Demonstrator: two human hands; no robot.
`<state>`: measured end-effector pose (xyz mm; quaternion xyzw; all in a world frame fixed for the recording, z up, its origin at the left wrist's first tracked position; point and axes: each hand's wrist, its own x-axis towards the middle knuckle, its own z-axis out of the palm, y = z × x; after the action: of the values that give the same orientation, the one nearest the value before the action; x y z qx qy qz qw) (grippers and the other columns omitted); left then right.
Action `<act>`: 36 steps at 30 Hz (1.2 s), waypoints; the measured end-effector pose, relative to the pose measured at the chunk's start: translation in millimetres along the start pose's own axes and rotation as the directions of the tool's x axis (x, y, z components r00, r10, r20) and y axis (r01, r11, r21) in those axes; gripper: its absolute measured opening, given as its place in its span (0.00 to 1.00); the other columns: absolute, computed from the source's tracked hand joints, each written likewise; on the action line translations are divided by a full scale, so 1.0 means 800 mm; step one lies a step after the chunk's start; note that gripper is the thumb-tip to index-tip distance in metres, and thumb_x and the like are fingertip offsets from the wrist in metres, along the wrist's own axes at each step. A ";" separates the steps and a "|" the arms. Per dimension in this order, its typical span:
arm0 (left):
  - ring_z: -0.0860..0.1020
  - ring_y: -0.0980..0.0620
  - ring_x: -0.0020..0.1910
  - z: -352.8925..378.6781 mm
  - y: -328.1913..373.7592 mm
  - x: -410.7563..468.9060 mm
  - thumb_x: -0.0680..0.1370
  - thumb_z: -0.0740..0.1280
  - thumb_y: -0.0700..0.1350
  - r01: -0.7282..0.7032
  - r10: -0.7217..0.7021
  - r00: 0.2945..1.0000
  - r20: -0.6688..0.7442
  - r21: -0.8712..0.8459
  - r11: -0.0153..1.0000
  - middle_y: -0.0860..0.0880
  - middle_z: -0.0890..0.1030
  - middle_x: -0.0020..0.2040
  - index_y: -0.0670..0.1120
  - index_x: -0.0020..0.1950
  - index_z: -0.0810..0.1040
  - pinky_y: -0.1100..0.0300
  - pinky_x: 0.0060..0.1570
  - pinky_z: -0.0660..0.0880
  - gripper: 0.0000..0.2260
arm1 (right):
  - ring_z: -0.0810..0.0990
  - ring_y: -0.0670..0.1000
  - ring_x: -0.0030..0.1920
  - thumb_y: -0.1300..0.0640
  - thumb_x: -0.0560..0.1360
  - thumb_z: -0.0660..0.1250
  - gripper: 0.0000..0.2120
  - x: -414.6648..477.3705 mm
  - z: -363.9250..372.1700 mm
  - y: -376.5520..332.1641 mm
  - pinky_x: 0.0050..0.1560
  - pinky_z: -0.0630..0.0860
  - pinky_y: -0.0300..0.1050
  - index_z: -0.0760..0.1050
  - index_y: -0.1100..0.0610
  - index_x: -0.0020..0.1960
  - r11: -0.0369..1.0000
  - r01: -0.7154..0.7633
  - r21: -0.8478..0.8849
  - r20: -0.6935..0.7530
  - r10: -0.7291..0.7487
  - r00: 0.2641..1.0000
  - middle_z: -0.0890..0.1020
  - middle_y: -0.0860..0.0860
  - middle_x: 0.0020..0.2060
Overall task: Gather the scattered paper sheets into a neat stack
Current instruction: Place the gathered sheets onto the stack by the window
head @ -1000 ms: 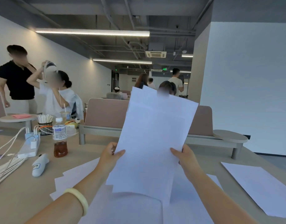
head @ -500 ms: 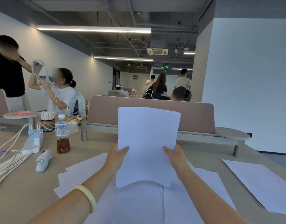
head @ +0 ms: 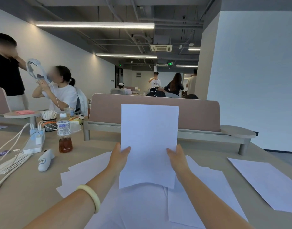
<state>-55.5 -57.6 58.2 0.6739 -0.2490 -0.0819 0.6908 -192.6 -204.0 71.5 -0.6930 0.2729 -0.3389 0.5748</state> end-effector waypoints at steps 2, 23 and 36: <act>0.74 0.48 0.54 0.001 -0.005 0.001 0.79 0.63 0.42 0.020 -0.020 1.000 -0.019 0.005 1.000 0.49 0.75 0.55 0.48 0.59 0.67 0.56 0.52 0.69 0.11 | 0.69 0.50 0.42 0.60 0.78 0.59 0.09 -0.004 0.001 0.002 0.35 0.65 0.41 0.67 0.61 0.57 1.000 0.007 -0.003 0.012 -0.007 1.000 0.72 0.52 0.45; 0.73 0.45 0.51 0.012 -0.033 -0.024 0.80 0.56 0.43 0.264 -0.263 0.962 -0.069 -0.007 0.965 0.49 0.73 0.47 0.47 0.58 0.63 0.51 0.52 0.71 0.08 | 0.71 0.47 0.37 0.65 0.77 0.55 0.10 -0.011 0.015 0.051 0.36 0.67 0.39 0.66 0.57 0.57 0.994 -0.080 -0.079 -0.006 0.080 0.997 0.73 0.50 0.41; 0.62 0.51 0.33 0.052 -0.001 -0.019 0.76 0.59 0.38 0.131 -0.125 0.987 -0.105 0.051 0.990 0.48 0.64 0.35 0.44 0.41 0.64 0.60 0.32 0.59 0.05 | 0.72 0.53 0.45 0.64 0.78 0.56 0.09 0.010 -0.043 0.036 0.39 0.68 0.43 0.70 0.61 0.56 0.995 -0.040 -0.086 -0.102 0.031 0.994 0.76 0.54 0.46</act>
<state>-87.2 -87.8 53.0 0.7115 -0.1721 -0.0843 0.6761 -214.5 -236.7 48.3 -0.6949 0.3284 -0.3507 0.5351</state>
